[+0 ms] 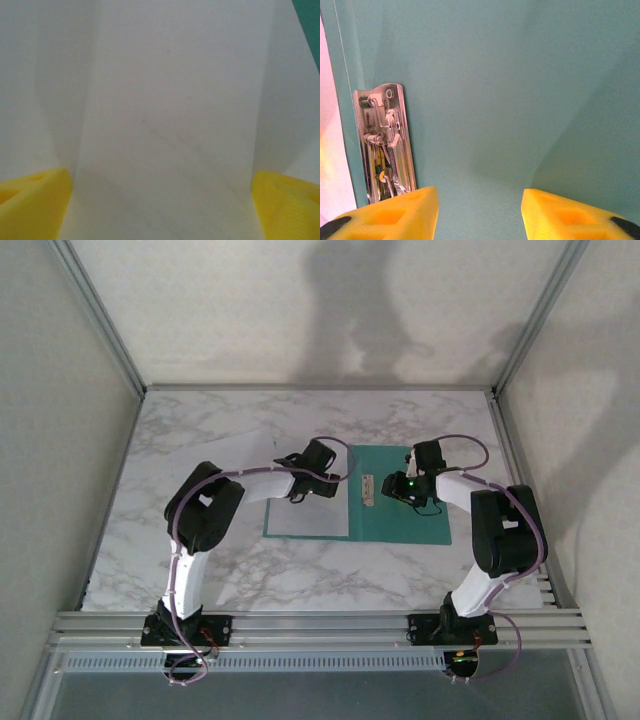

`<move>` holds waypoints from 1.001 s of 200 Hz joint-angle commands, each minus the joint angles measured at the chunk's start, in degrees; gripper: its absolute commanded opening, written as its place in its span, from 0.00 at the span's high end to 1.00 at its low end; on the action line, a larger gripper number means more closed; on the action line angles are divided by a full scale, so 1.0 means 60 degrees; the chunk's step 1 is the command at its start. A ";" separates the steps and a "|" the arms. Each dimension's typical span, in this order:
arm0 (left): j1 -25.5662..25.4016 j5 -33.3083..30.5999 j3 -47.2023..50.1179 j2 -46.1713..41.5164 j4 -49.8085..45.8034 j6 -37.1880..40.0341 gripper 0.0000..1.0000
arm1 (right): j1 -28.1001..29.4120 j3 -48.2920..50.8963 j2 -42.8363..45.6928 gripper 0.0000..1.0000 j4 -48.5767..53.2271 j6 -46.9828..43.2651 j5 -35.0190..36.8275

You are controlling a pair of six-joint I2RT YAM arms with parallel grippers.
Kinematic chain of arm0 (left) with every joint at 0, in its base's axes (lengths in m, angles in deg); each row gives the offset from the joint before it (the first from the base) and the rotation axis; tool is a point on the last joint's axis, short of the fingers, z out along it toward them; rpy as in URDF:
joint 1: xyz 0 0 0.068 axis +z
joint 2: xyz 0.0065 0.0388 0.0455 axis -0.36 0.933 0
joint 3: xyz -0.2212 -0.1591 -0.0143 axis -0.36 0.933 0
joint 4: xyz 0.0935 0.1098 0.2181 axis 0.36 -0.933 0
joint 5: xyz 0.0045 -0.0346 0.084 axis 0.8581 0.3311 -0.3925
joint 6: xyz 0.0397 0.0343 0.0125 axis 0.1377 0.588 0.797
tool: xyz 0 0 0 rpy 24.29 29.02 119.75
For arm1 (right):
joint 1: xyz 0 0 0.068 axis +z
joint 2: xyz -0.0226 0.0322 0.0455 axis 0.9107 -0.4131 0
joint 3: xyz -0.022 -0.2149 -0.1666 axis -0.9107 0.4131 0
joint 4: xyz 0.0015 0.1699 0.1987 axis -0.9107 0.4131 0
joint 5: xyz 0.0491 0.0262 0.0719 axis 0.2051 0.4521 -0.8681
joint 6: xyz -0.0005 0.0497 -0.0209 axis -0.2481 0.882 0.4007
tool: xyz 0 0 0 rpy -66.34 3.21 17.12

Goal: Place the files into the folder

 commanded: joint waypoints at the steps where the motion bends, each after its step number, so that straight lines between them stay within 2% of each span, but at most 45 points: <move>1: 0.0265 -0.0177 0.0313 -0.0035 -0.0865 0.0501 0.08 | -0.0081 0.0186 0.0017 0.51 0.0104 0.0061 0.0342; 86: 0.0164 0.0723 0.0217 -0.0039 -0.0889 0.0888 0.10 | -0.0080 0.0196 0.0001 0.51 0.0045 0.0118 0.0311; 157: 0.0046 0.0574 0.0158 0.0054 -0.1096 0.1509 0.08 | -0.0088 0.0191 -0.0027 0.50 0.0061 0.0142 0.0284; 200: -0.0001 0.0964 0.0187 -0.0124 -0.1085 0.1698 0.08 | -0.0084 0.0179 -0.0027 0.50 0.0060 0.0158 0.0260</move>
